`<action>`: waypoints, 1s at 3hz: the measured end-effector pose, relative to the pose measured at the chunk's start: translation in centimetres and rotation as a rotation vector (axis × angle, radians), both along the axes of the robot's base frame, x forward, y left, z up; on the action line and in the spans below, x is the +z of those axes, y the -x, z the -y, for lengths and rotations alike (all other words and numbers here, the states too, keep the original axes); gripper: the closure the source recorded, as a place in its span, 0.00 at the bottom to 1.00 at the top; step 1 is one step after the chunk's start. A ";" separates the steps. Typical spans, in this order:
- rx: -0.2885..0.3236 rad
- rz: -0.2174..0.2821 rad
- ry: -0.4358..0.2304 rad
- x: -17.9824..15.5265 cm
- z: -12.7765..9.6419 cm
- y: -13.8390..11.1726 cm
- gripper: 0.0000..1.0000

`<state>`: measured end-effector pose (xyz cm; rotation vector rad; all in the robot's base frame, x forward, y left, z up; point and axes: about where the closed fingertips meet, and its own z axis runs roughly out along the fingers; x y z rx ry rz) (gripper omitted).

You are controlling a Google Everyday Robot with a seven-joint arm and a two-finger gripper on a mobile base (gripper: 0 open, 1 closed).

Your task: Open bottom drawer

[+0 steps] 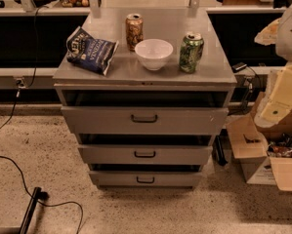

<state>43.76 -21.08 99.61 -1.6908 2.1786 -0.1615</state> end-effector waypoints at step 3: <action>0.011 -0.054 -0.124 -3.5 -0.8 0.7 0.00</action>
Offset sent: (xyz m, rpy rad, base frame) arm -0.0030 -0.0006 0.0080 0.0410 0.0312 0.0124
